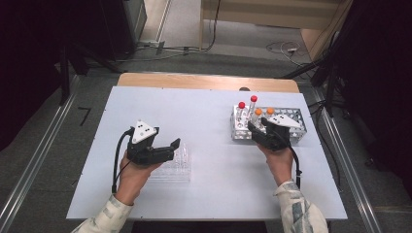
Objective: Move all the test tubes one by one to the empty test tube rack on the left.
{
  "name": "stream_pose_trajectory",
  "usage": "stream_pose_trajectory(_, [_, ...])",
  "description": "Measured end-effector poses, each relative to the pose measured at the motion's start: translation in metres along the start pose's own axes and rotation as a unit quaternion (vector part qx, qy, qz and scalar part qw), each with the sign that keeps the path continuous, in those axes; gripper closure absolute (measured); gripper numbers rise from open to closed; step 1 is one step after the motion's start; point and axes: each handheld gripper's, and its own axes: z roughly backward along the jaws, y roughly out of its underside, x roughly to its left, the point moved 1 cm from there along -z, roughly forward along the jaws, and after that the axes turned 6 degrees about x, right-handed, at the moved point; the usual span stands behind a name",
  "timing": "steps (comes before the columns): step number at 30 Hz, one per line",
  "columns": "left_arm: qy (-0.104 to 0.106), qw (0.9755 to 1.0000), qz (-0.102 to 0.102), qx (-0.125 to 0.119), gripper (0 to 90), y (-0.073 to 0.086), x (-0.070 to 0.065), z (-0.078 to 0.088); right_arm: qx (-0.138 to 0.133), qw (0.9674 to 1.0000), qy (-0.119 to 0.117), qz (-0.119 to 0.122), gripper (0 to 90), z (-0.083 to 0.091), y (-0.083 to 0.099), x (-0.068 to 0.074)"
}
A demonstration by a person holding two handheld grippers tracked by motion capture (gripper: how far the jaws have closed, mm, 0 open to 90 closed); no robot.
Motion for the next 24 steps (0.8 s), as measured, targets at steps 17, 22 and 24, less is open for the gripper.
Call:
stream_pose_trajectory(17, [0.001,1.0,-0.002,0.002,19.1,0.001,0.001,-0.001,-0.004,0.9996,0.024,-0.013,62.8,-0.027,-0.002,-0.011])
stream_pose_trajectory(22, [0.001,1.0,-0.002,0.003,19.1,0.002,0.0,-0.002,-0.007,0.9996,0.024,-0.012,66.6,-0.028,-0.002,-0.011])
stream_pose_trajectory(24, [0.002,1.0,-0.001,0.003,19.1,0.001,0.0,-0.002,-0.006,0.9996,0.025,-0.011,67.9,-0.029,-0.002,-0.011])
